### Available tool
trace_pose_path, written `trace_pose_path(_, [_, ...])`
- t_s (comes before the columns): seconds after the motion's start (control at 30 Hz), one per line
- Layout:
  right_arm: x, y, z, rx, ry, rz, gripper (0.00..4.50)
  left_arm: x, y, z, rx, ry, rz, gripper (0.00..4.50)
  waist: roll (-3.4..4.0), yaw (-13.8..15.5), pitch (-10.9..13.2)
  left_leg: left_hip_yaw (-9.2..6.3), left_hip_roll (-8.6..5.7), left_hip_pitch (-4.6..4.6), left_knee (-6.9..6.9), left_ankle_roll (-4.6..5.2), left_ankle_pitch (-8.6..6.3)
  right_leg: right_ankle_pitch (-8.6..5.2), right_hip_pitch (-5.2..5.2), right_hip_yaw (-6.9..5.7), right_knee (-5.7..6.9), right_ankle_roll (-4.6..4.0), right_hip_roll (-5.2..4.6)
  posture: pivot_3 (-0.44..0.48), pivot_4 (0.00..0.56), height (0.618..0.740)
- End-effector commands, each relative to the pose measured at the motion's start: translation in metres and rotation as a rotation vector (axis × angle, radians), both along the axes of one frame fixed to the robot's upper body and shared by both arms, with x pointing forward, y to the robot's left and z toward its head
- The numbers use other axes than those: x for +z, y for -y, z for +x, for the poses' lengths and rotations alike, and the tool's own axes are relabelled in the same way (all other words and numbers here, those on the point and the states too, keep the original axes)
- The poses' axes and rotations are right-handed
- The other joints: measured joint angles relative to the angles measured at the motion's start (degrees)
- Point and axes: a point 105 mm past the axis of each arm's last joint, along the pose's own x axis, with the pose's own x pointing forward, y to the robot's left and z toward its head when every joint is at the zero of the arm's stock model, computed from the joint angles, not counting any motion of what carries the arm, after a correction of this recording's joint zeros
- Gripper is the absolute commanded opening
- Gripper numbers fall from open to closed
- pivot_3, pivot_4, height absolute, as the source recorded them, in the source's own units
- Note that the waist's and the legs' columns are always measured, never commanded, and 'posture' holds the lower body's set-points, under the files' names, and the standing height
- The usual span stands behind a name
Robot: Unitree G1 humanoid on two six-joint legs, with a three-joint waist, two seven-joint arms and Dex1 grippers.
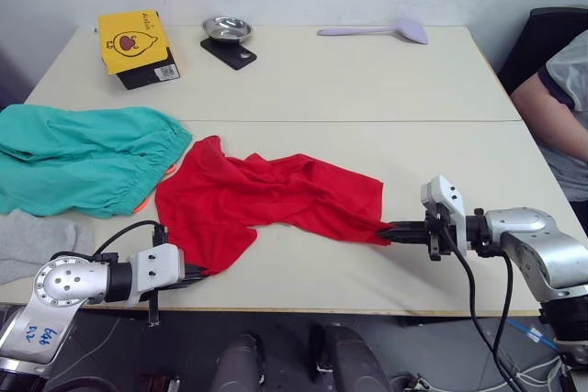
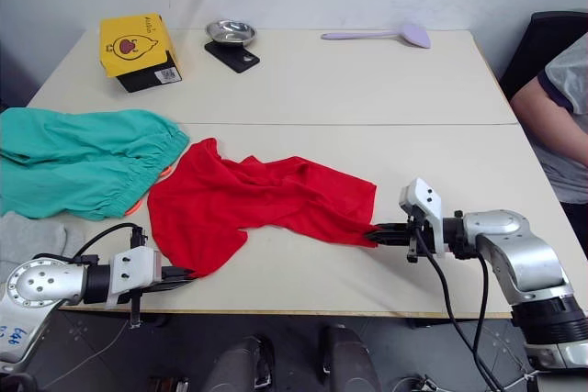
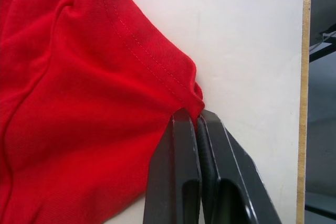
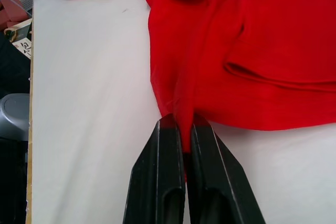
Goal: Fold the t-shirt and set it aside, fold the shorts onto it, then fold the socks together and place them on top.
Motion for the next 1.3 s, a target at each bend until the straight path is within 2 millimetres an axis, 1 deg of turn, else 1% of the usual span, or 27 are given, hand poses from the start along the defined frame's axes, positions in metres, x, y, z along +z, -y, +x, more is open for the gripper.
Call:
trace_pose_path(0.03, [0.011, 0.001, 0.002, -0.016, 0.034, 0.008, 0.02, -0.006, -0.003, -0.003, 0.007, -0.032, 0.006, 0.0, 0.0, 0.0, 0.0, 0.0, 0.0, 0.0, 0.0, 0.0, 0.0, 0.0, 0.0, 0.0, 0.0, 0.0, 0.0, 0.0, 0.15, 0.74])
trace_pose_path(0.07, [0.013, 0.0, 0.0, -0.019, 0.004, 0.031, 0.02, -0.006, -0.003, -0.002, 0.007, -0.033, 0.006, 0.0, 0.0, 0.0, 0.0, 0.0, 0.0, -0.01, 0.0, 0.0, 0.0, 0.0, 0.0, 0.0, -0.01, 0.0, 0.0, 0.0, 0.15, 0.74])
trace_pose_path(0.17, [0.017, -0.004, 0.002, -0.02, 0.038, 0.041, 0.73, -0.006, -0.003, -0.002, 0.009, -0.033, 0.005, 0.0, 0.0, 0.0, 0.0, 0.0, 0.0, -0.01, -0.01, 0.0, 0.0, 0.0, -0.01, 0.0, -0.01, 0.0, 0.0, 0.0, 0.15, 0.74])
trace_pose_path(0.27, [0.015, -0.004, 0.001, -0.027, 0.002, 0.039, 1.76, -0.006, -0.004, -0.002, 0.009, -0.034, 0.005, 0.0, 0.0, 0.0, 0.0, 0.0, 0.0, -0.01, -0.01, 0.0, 0.0, 0.0, -0.01, 0.0, -0.01, 0.0, 0.0, 0.0, 0.15, 0.74])
trace_pose_path(0.5, [0.019, -0.006, 0.003, -0.046, -0.037, 0.073, 1.76, -0.007, -0.004, -0.001, 0.012, -0.035, 0.003, 0.0, 0.0, 0.0, 0.0, 0.0, 0.0, -0.02, -0.02, -0.01, 0.0, 0.0, -0.01, 0.0, -0.03, 0.0, 0.0, 0.0, 0.15, 0.74])
trace_pose_path(0.57, [0.018, -0.006, 0.003, -0.056, -0.051, 0.081, 1.39, -0.007, -0.004, -0.002, 0.012, -0.035, 0.001, 0.0, 0.0, 0.0, 0.0, -0.01, 0.01, -0.02, -0.02, -0.01, 0.0, 0.0, -0.01, 0.0, -0.03, 0.0, 0.0, 0.0, 0.15, 0.74])
trace_pose_path(0.6, [0.019, -0.006, 0.004, -0.061, -0.053, 0.088, 1.13, -0.007, -0.004, -0.002, 0.012, -0.035, 0.001, 0.0, 0.0, 0.0, 0.0, -0.01, 0.01, -0.03, -0.03, -0.01, -0.01, 0.0, -0.02, 0.0, -0.03, -0.01, 0.0, 0.0, 0.15, 0.74])
trace_pose_path(0.7, [0.021, -0.005, 0.005, -0.072, -0.06, 0.109, 0.05, -0.007, -0.004, -0.002, 0.013, -0.035, 0.003, 0.0, 0.0, 0.0, 0.0, -0.01, 0.0, -0.04, -0.05, -0.01, -0.01, 0.0, -0.03, 0.0, -0.05, -0.01, 0.0, 0.0, 0.15, 0.74])
trace_pose_path(0.93, [0.02, 0.002, 0.003, -0.07, -0.042, 0.073, 0.02, -0.008, -0.005, -0.004, 0.015, -0.037, 0.002, 0.0, 0.01, 0.0, 0.0, -0.01, 0.01, -0.04, -0.05, -0.01, -0.01, -0.01, -0.04, 0.0, -0.05, -0.01, 0.0, 0.0, 0.15, 0.74])
trace_pose_path(1.1, [0.022, 0.01, 0.002, -0.049, 0.067, 0.026, 0.02, -0.008, -0.005, -0.005, 0.017, -0.038, 0.003, 0.0, 0.01, 0.0, 0.0, 0.0, 0.0, -0.06, -0.07, -0.01, -0.02, -0.01, -0.05, 0.0, -0.08, 0.0, 0.0, 0.0, 0.15, 0.74])
trace_pose_path(1.23, [0.042, 0.009, 0.002, -0.027, 0.207, 0.101, 0.02, -0.006, -0.006, -0.006, 0.023, -0.035, -0.004, 0.0, 0.01, 0.0, 0.0, 0.01, 0.0, -0.07, -0.08, -0.01, -0.03, -0.01, -0.05, 0.0, -0.1, 0.01, 0.01, 0.0, 0.15, 0.74])
trace_pose_path(1.3, [0.052, 0.01, 0.002, -0.024, 0.262, 0.132, 0.02, 0.002, -0.005, -0.006, 0.04, -0.03, -0.055, 0.0, 0.01, -0.1, 0.0, 0.01, 0.01, -0.06, -0.08, -0.01, -0.03, -0.01, -0.05, 0.0, -0.1, 0.01, 0.02, 0.0, 0.15, 0.74])
